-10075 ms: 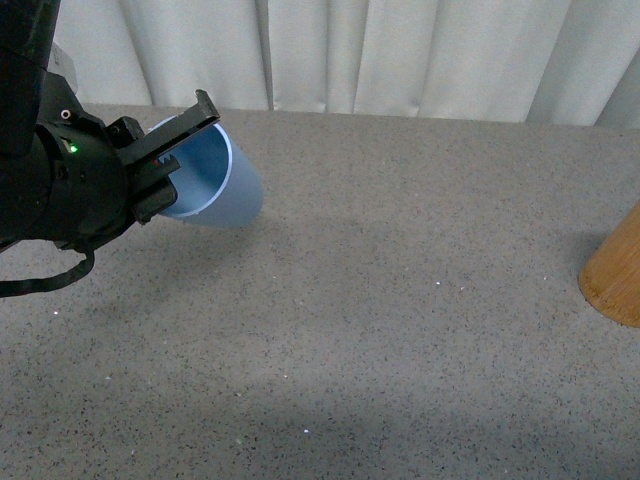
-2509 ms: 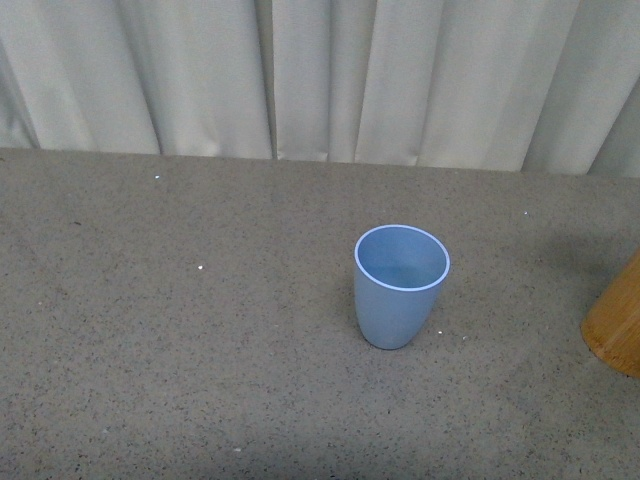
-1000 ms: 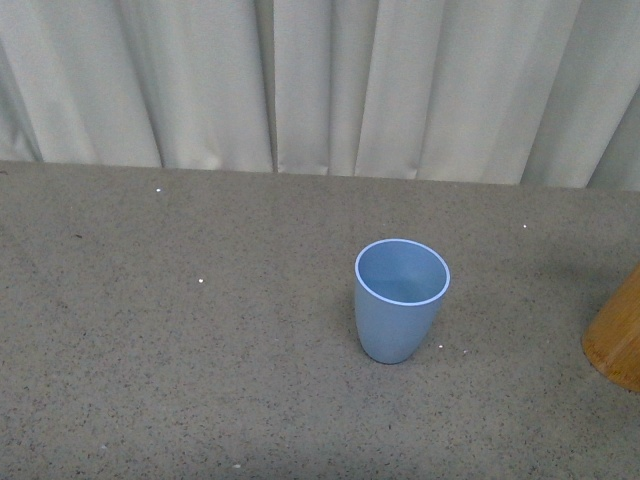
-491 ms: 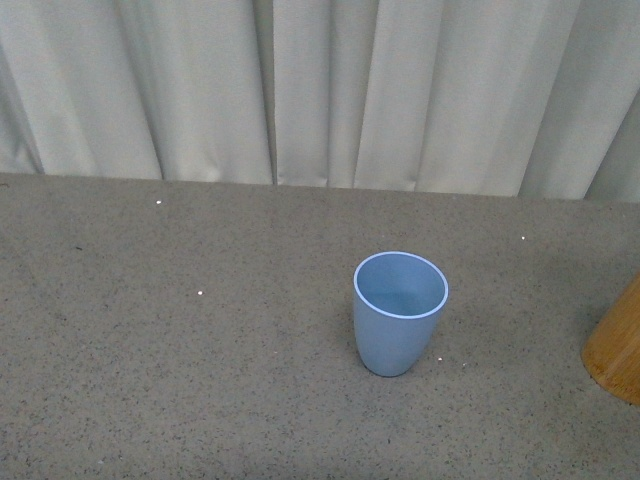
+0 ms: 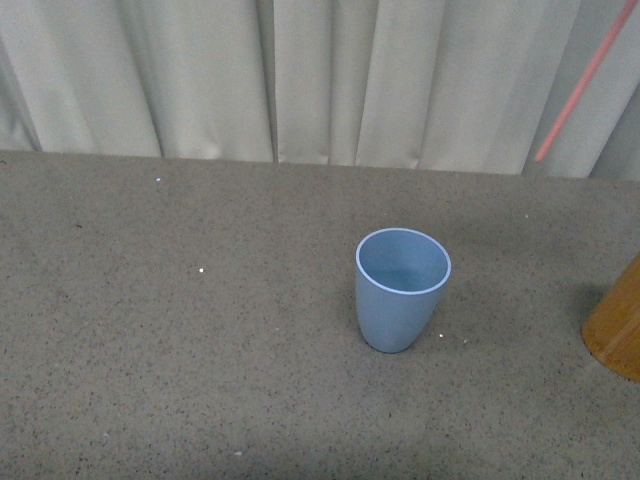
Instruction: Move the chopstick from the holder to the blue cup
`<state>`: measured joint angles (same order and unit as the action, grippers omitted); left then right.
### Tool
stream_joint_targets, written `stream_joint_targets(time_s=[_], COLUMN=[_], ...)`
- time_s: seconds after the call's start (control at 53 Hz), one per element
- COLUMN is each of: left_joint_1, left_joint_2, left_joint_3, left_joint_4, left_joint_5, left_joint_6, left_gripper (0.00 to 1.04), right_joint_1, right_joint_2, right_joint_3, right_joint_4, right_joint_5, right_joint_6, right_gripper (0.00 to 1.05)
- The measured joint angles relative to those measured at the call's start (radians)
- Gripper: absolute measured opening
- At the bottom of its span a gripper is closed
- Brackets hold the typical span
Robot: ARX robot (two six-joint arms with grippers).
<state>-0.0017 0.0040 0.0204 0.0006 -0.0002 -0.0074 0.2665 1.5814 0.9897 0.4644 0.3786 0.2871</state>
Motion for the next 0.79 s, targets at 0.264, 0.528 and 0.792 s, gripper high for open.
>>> stream_joint_targets(time_s=[0.264, 0.528, 0.792], left_joint_1=[0.0, 0.0, 0.0], left_joint_2=[0.0, 0.0, 0.0], left_joint_3=[0.0, 0.0, 0.0], left_joint_4=[0.0, 0.0, 0.0], left_joint_5=[0.0, 0.0, 0.0], left_joint_6=[0.0, 0.0, 0.0], left_gripper=[0.98, 0.98, 0.98], right_joint_1=[0.137, 0.188, 0.192], right_joint_2=[0.137, 0.195, 0.223], right_joint_3=[0.071, 0.117, 0.117], right_joint_4=[0.005, 0.012, 0.021], right_joint_5=[0.038, 0.061, 0.067], right_joint_6=[0.024, 0.026, 0.032], right_gripper=[0.01, 0.01, 0.01])
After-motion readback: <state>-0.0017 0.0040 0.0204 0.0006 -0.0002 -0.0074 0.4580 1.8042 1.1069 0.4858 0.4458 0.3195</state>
